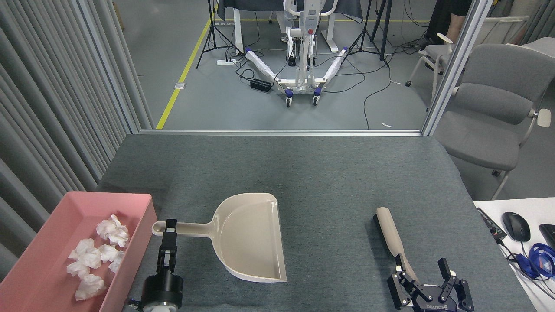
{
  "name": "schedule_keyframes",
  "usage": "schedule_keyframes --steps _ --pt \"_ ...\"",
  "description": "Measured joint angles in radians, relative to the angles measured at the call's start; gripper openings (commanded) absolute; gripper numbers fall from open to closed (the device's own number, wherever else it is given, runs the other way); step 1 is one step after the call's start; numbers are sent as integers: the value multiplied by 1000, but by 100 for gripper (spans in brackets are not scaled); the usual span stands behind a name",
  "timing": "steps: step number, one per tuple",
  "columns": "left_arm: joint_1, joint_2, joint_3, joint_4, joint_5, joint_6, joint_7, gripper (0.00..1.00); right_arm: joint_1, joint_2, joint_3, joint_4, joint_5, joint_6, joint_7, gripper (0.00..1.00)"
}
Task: Sweep and dump garbage into bin
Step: 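Bring the empty dustpan back and lower it onto the table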
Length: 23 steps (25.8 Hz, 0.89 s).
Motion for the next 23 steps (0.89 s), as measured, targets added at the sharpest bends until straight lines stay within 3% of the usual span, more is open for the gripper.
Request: schedule_keyframes --steps 17,18,19,20,21,22,23 --pt "-3 -51 -36 161 -136 -69 -3 1 22 0 -5 -32 50 44 19 98" --pt "-8 -53 -35 172 -137 -76 -4 7 24 -1 -5 -32 52 44 19 98" --pt "-13 -56 -35 185 -137 -82 -4 20 27 -2 -5 -32 56 44 19 98" --pt "-16 -60 -35 196 -137 -83 -4 38 28 -3 -5 -32 61 44 19 98" --pt "-19 -64 -33 207 -137 -84 -4 62 29 -4 -5 -32 68 44 19 98" --pt "-21 -69 -30 216 -137 -85 -5 95 29 -5 -5 -32 73 44 20 98" --pt "-21 -75 -23 223 -136 -85 -8 100 30 -5 -5 -32 77 44 21 98"
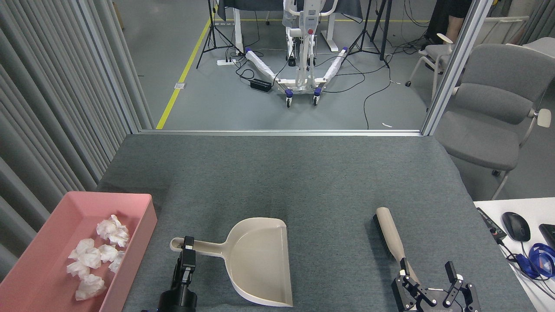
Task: Sweep and dump garbage into bin
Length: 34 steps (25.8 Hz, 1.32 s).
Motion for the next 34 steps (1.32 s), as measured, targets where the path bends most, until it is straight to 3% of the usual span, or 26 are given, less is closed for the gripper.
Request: schedule_keyframes --steps 11,17,20,26,34 --pt "81 -18 73 -15 2 -44 -115 100 0 -1 4 0 9 -25 11 98" --pt "190 -6 75 -130 -5 -48 -127 100 0 -1 3 0 10 -31 14 98" --pt "264 48 101 -233 -35 -41 -119 100 -2 -3 3 0 10 -31 14 98" --pt "390 126 167 -491 -322 56 -121 100 -3 -6 3 0 11 -24 11 98" --pt "343 269 181 -543 -686 200 -114 100 -3 -7 3 0 11 -23 11 98"
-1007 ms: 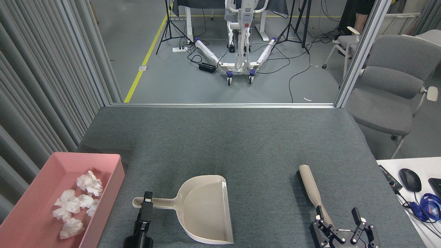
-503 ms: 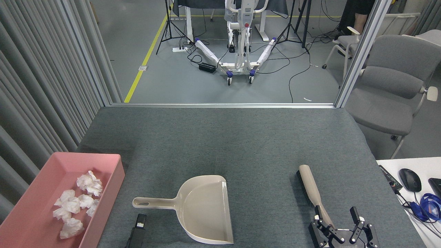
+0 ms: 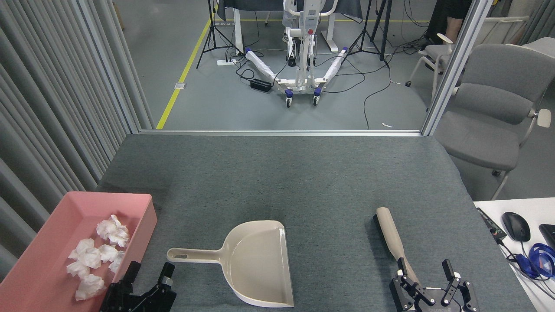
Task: Sweep and dump garbage into bin
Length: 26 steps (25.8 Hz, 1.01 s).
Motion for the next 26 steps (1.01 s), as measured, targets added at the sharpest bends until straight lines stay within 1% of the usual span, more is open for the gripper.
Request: schedule_keyframes --steps 3,5,8,10,13,15,19,22,26 --pt "-48 44 5 8 -56 12 -6 100 -3 0 0 0 0 -1 0 98" --pt "-79 58 21 21 -74 26 -14 100 -6 0 0 1 0 -5 0 98" --pt "-142 88 39 79 -97 24 -71 100 -9 2 0 2 0 -15 0 98" --pt "-176 112 63 119 -129 -20 -121 100 -10 3 0 2 0 -38 0 98" --pt "-199 128 160 155 -159 -106 -169 100 -12 3 -1 3 0 -62 -2 98" --pt "-202 132 207 170 -167 -148 -190 100 -15 2 -1 3 -1 -64 -5 98" --pt "-189 132 236 175 -171 -181 -251 100 -18 0 0 3 -2 -29 8 98" --pt "-167 112 249 154 -168 -185 -273 100 -18 0 1 2 -3 -14 16 98" --pt "-105 72 254 135 -167 -185 -283 100 -18 2 1 2 -3 -12 17 98"
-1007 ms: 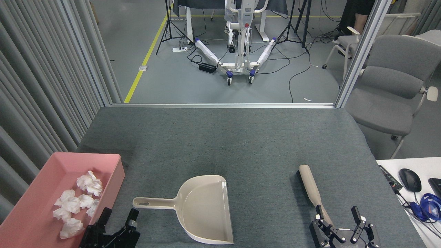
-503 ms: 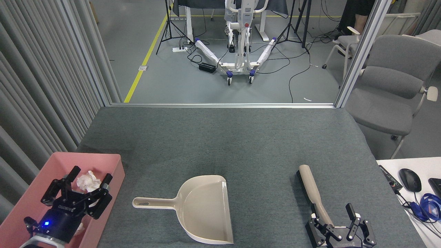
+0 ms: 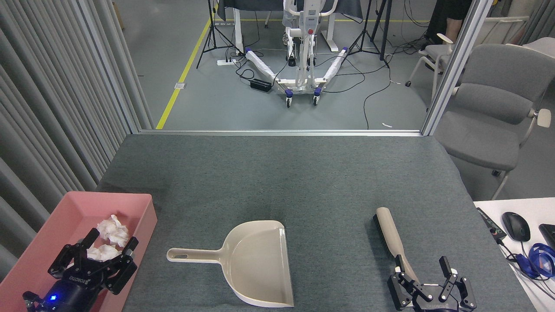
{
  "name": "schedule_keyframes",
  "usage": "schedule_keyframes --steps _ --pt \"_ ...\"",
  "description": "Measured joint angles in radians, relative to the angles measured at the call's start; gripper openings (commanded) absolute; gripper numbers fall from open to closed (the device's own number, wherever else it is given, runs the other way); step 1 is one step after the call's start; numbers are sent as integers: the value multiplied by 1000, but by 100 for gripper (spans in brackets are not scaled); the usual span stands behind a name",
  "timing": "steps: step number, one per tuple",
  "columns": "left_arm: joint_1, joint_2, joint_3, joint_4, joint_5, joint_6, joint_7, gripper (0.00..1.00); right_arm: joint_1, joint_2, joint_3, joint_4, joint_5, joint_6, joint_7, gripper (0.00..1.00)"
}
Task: Sweep and dump garbage into bin
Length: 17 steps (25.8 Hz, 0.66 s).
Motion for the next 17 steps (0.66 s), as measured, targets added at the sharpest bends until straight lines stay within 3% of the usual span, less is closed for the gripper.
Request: schedule_keyframes --steps 9,17 --pt "30 -21 9 -1 2 -7 14 100 -16 4 2 -1 0 -67 5 98" --pt "36 -37 108 29 4 -12 37 100 -21 8 3 -1 0 -63 -1 98"
